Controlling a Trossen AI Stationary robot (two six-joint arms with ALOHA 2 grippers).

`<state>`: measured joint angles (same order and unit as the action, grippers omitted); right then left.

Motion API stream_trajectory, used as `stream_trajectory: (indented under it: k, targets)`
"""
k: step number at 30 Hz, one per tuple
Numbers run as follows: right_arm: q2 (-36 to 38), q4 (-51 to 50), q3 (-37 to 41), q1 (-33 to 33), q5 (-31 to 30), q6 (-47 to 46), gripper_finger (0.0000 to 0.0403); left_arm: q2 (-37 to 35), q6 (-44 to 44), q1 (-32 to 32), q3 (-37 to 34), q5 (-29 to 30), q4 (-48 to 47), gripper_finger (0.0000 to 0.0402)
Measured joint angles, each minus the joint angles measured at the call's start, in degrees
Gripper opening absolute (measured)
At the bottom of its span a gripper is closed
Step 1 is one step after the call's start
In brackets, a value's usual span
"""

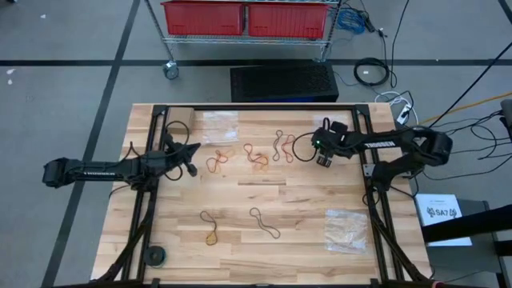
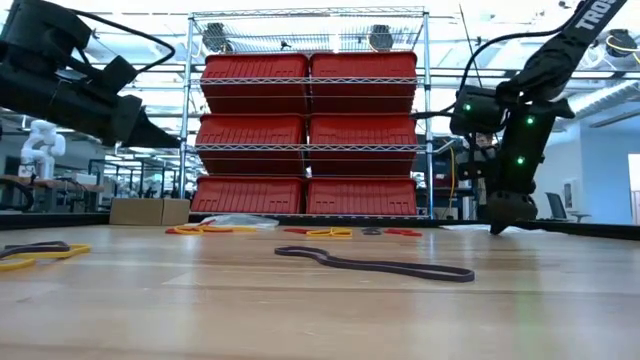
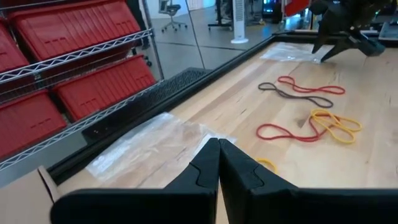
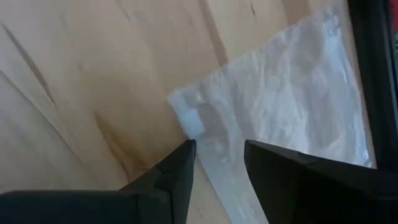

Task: Sort rubber bands
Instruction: Open the top right transparent zip lock bag

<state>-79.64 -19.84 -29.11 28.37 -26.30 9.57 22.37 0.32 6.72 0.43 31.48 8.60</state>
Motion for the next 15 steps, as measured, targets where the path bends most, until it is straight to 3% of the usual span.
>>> stream_trajectory:
  k: [7, 15]
  targets:
    - [-1.4, 0.5, -0.1, 0.1, -2.3, 1.6, 0.0137, 0.0, 0.0, 0.0, 0.0, 0.0, 0.0, 0.0015]
    - [-3.9, 2.5, -0.1, 3.0, -0.8, 2.0, 0.0127, 0.0, 0.0, 0.0, 0.0, 0.0, 0.7, 0.0015]
